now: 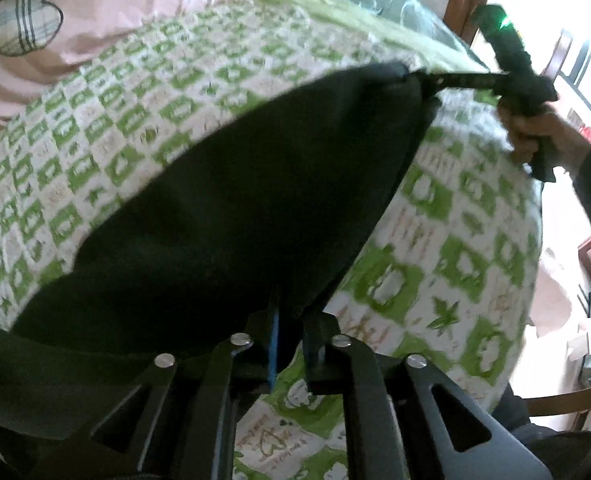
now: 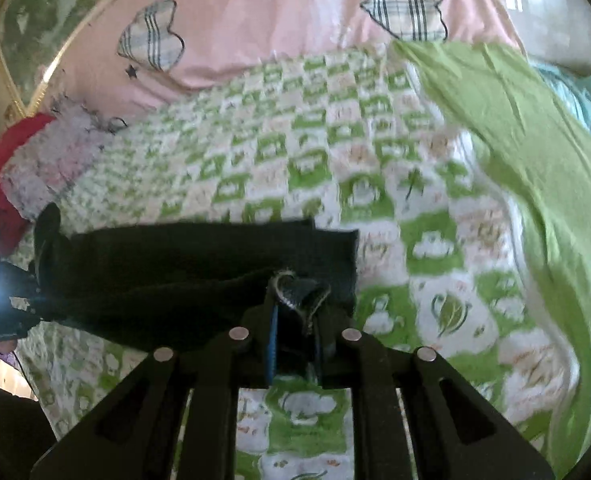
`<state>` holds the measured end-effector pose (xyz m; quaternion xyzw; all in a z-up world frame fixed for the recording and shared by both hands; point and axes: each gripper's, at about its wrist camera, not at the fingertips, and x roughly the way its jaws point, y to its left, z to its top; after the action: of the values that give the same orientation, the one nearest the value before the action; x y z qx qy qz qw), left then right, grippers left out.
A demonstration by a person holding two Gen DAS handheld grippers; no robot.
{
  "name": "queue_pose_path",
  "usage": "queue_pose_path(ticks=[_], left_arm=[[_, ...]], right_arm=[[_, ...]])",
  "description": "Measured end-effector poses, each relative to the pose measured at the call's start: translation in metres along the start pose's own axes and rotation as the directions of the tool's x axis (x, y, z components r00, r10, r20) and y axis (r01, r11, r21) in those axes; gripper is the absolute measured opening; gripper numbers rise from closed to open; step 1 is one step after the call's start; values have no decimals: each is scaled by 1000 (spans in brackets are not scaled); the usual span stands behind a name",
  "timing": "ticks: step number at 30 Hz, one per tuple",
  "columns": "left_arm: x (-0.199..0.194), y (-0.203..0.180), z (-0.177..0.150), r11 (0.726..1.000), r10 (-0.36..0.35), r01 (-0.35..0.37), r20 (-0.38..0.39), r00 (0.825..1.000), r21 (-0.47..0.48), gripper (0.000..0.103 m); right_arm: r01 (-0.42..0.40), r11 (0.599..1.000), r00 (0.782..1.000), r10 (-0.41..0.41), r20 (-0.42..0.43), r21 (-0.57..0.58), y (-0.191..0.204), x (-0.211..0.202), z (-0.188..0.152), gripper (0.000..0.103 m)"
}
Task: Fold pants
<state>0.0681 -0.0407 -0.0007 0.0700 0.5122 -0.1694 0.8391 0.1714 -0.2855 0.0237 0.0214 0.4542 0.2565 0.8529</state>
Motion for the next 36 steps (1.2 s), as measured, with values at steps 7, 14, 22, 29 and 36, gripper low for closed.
queue_pose_path(ticks=[7,14,22,29,36], left_arm=[[-22,3,-12,999,-7,9,33,999,-52,48],[-63,27,-40,987,15,1,100,995,-159,48],[-102,93,-75,950,87,-43,128,988,-308,53],[-136,161,-105,903,132,-57,148,980,-426,58],[-164,221,-125,859,203,-106,144,968,-501,68]], right_arm=[[79,994,996,-81,27,78,10,-29,-11,67],[49,995,995,-56,80,88,46,-49,-29,67],[-130,990,989,125,82,60,113,-29,-29,67],[-245,969,970,245,5,-22,183,6,-20,67],[-338,937,941,333,-63,-90,245,40,-9,67]])
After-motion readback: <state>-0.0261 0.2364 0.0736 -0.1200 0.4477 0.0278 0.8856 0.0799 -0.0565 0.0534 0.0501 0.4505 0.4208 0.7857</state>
